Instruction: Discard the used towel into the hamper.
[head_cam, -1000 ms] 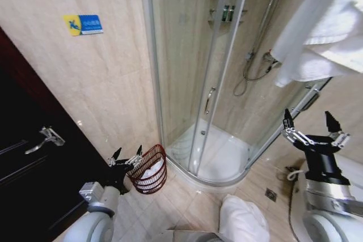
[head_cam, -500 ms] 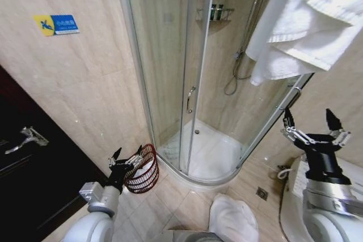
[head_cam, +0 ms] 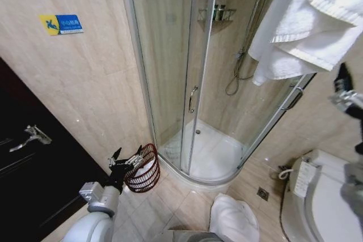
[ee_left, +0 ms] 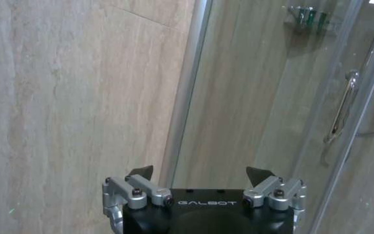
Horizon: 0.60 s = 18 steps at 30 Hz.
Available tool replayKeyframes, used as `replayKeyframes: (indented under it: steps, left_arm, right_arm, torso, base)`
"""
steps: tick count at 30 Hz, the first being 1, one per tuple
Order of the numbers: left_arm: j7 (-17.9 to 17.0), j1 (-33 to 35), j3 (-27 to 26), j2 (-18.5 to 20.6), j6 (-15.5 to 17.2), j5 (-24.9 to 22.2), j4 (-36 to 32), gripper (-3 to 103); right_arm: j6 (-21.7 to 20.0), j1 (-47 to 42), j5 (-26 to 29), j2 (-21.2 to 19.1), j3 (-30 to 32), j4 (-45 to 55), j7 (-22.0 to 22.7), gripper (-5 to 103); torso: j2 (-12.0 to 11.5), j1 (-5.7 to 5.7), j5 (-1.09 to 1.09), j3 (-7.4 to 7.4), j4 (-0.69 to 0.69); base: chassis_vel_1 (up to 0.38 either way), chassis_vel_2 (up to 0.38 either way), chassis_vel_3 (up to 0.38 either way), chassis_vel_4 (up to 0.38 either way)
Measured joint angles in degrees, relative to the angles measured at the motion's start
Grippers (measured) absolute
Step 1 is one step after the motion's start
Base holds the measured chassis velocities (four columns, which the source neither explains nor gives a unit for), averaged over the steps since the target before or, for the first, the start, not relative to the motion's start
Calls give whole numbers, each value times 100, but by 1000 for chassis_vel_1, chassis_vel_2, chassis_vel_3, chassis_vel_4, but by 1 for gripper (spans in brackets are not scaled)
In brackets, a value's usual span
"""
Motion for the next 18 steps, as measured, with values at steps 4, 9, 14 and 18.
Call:
replayKeyframes:
  steps: [4, 9, 14, 18]
  left_arm:
    - [0, 0, 0, 0, 0, 0, 0, 97]
    - [-1, 0, 0, 0, 0, 0, 0, 97]
    - [-1, 0, 0, 0, 0, 0, 0, 97]
    - [-1, 0, 0, 0, 0, 0, 0, 97]
  right_arm:
    - [-158, 428, 257, -369, 24, -172, 36, 100]
    - [-393, 1259, 561, -750, -194, -447, 144, 100]
    - [-559, 2262, 612, -1083, -751, -839, 203, 100]
    - [-620, 2847, 684, -1360, -1143, -1188, 198, 100]
  torso:
    - [0, 0, -2, 0, 0]
    - [0, -1, -1, 0, -1]
    - [0, 0, -2, 0, 1]
    - [0, 0, 0, 0, 0]
  base:
    - [0, 0, 0, 0]
    - [0, 0, 0, 0]
    - [0, 0, 0, 0]
    - [0, 0, 0, 0]
